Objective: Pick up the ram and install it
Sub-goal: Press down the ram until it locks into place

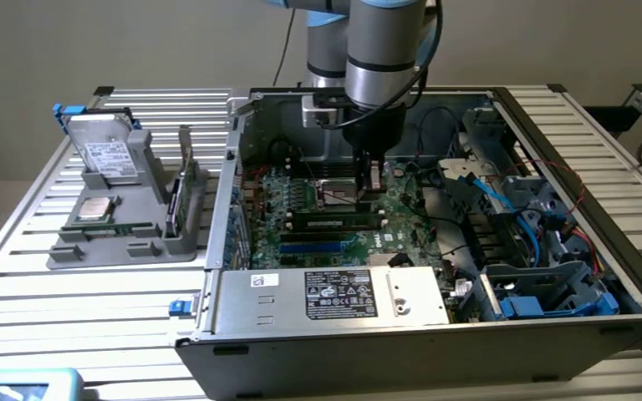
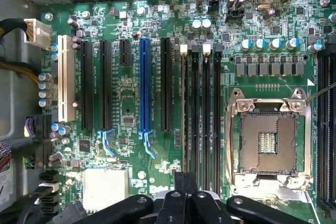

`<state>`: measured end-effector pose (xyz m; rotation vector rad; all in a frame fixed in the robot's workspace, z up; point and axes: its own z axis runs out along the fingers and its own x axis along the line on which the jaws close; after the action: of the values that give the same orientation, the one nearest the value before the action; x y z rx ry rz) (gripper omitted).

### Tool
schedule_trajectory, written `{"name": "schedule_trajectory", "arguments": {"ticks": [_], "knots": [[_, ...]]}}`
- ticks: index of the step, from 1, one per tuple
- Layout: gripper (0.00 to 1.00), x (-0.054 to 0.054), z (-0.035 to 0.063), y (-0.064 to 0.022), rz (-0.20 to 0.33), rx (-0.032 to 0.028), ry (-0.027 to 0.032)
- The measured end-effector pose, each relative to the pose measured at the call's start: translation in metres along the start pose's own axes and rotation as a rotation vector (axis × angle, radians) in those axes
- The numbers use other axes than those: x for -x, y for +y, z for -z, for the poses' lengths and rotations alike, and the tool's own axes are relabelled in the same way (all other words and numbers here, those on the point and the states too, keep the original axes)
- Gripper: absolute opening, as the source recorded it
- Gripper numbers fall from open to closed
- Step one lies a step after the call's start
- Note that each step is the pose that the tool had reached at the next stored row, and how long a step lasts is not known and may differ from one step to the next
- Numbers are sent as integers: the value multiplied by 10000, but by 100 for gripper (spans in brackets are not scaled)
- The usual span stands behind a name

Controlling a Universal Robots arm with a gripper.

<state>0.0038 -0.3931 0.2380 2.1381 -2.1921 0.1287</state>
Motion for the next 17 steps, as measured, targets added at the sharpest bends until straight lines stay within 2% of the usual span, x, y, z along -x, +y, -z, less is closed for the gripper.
{"name": "schedule_trajectory", "arguments": {"ticks": [2,5,7,17], "knots": [[11,1,-9,-1,-13,-16,0],[11,2,-21,0,-45,-102,-1],[11,3,-28,0,-64,-135,-1],[11,11,-54,1,-172,-124,1]]}}
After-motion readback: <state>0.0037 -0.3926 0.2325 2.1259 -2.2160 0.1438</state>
